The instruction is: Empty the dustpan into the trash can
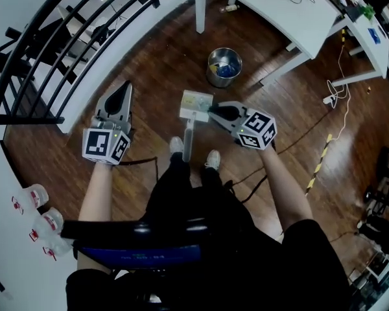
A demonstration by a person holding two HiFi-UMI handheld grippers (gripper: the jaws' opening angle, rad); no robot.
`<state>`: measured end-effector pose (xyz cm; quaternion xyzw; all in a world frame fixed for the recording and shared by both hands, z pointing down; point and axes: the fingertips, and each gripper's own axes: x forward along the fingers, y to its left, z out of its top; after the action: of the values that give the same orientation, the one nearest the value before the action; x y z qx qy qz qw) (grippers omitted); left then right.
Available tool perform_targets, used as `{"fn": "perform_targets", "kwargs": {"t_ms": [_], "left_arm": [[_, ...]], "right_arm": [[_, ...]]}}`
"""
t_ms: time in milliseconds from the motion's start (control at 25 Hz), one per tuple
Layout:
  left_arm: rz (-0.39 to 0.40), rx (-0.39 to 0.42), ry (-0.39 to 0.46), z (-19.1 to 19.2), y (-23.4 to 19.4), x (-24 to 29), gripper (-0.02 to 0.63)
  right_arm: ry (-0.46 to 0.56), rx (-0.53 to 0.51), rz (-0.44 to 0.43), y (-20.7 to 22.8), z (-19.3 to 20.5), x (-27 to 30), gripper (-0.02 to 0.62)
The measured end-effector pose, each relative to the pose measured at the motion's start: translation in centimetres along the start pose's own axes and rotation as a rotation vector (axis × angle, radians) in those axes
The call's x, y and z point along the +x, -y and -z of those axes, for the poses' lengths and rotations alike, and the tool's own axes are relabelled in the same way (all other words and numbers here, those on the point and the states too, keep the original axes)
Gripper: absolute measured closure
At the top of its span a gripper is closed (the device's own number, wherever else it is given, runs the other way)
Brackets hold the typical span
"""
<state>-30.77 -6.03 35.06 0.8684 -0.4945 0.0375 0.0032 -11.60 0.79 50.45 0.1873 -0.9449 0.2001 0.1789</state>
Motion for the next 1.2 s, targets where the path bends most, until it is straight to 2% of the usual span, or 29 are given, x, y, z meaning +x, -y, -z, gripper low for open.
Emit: {"fn": "perform_targets", "kwargs": {"t_ms": [240, 280, 440, 480, 640, 840, 920, 1080, 1200], "left_arm": [[0.137, 0.015, -0.033, 1.4, -2.0, 1.8, 0.600], [0.153, 0.018, -0.034, 1.5, -2.3, 2.2, 0.600], [0.201, 0.020, -0.034, 1.9, -3.2, 3.9, 0.600], [0.209, 0.015, -0.032, 1.9, -3.4, 4.3, 0.600], [0.224, -0.001, -0.018, 1.5, -3.3, 5.9, 0.600], [0.230, -0.002, -0.016, 1.0, -1.9, 7.1, 0.600], [0.232, 0.004, -0.019, 0.8, -1.3, 7.1, 0.600], [0.227, 0.022, -0.030, 0.5, -0.5, 6.9, 0.600], [0.216, 0.034, -0.037, 0.4, -0.4, 6.8, 0.600]], "right_arm": [[-0.060, 0.042, 0.016, -1.0, 0.9, 2.7, 0.552], [-0.072, 0.062, 0.009, -1.4, 1.3, 3.0, 0.508], [-0.116, 0.164, -0.010, -3.0, 4.2, 3.8, 0.437], [-0.129, 0.202, -0.022, -3.5, 5.1, 4.0, 0.402], [-0.194, 0.344, -0.100, -6.0, 8.7, 4.9, 0.301], [-0.198, 0.527, -0.187, -8.1, 11.5, 5.8, 0.301], [-0.184, 0.593, -0.198, -8.1, 12.3, 6.4, 0.264], [-0.175, 0.688, -0.185, -6.6, 13.4, 7.4, 0.264], [-0.197, 0.726, -0.237, -6.5, 14.1, 8.1, 0.265]]}}
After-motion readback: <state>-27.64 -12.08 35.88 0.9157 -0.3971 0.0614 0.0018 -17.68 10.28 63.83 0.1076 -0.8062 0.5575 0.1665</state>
